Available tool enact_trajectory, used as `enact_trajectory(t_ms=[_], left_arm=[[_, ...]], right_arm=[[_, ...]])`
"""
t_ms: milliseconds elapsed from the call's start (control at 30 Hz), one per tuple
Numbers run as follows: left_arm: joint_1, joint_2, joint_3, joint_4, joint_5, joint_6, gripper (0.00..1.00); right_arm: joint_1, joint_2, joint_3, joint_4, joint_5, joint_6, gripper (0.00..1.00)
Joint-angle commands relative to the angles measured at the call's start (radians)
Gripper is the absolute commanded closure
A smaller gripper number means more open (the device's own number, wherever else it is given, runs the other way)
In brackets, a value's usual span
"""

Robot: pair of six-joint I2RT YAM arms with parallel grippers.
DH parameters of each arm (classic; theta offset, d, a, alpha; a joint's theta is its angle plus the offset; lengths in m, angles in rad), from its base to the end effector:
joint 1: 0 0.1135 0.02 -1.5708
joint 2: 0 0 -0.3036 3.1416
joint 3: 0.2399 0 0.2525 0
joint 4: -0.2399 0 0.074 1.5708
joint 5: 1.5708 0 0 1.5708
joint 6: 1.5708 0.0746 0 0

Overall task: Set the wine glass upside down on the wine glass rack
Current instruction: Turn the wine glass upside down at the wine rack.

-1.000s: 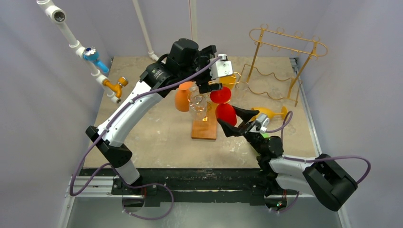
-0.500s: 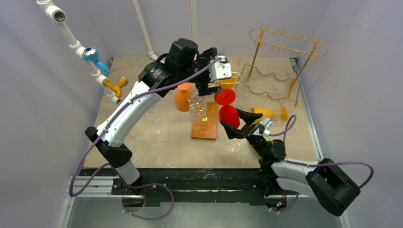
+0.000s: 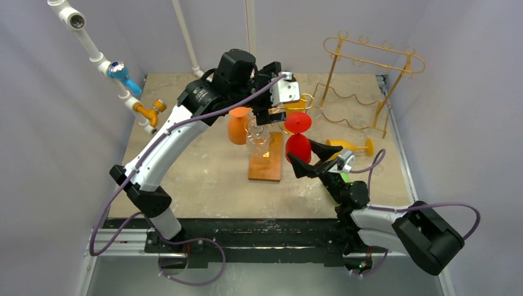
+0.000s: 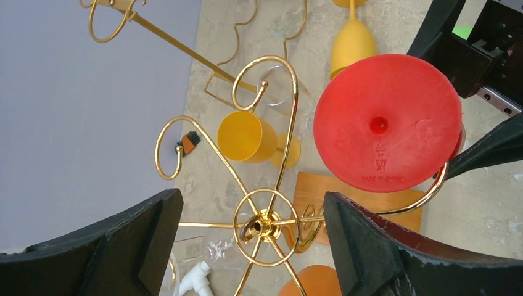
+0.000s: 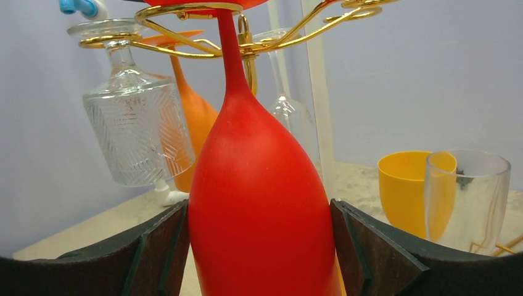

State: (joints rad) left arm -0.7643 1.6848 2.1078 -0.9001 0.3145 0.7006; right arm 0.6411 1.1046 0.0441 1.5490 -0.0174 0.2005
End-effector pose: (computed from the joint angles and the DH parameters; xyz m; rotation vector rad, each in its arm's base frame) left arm 0.2600 -0.2812 0.5040 1.5048 1.3798 -0.3615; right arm 0.1490 0.1128 0.2697 -0.2589 1.0825 0.7653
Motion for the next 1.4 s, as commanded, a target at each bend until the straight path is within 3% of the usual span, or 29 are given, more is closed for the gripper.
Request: enact_trajectory(t_ms=[0, 100, 333, 533, 633, 800, 933, 1133, 1367], left_arm=[[-0.003, -0.012, 0.036, 0.008, -0.033, 0.002, 0.09], [-0.003, -0.013, 0.036, 0.005, -0.042, -0.001, 0.11], [-0.003, 0.006, 0.048, -0.002, -0.076, -0.007, 0.21], [-0.003, 0.009, 0.053, -0.007, -0.08, -0.015, 0.23], [-0.003, 0.006, 0.048, -0.011, -0.078, -0.01, 0.24], [-0.003, 0.008, 0.039, -0.008, -0.059, -0.01, 0.25], [-0.003, 0.009, 0.049, 0.007, -0.071, -0.021, 0.23], [-0.001, -0.005, 0.086, 0.057, -0.168, -0.085, 0.19], [0.011, -0.002, 0.142, 0.016, -0.228, -0.165, 0.3]], right_arm=[[-0.004, 0.029, 0.004, 0.289, 0.056, 0.032, 0.12], [-0.004, 0.031, 0.005, 0.288, 0.052, 0.036, 0.01], [-0.004, -0.013, -0.001, 0.263, 0.036, 0.046, 0.01], [-0.004, -0.165, -0.021, 0.138, 0.024, 0.05, 0.01], [-0.004, -0.331, -0.02, -0.027, 0.023, 0.051, 0.01], [-0.004, -0.652, 0.078, -0.46, 0.057, 0.032, 0.01], [-0.004, -0.734, 0.201, -0.695, 0.101, 0.02, 0.01], [-0.004, -0.571, 0.572, -1.071, 0.217, -0.008, 0.01], [-0.009, -0.195, 1.127, -1.58, 0.311, -0.063, 0.03]])
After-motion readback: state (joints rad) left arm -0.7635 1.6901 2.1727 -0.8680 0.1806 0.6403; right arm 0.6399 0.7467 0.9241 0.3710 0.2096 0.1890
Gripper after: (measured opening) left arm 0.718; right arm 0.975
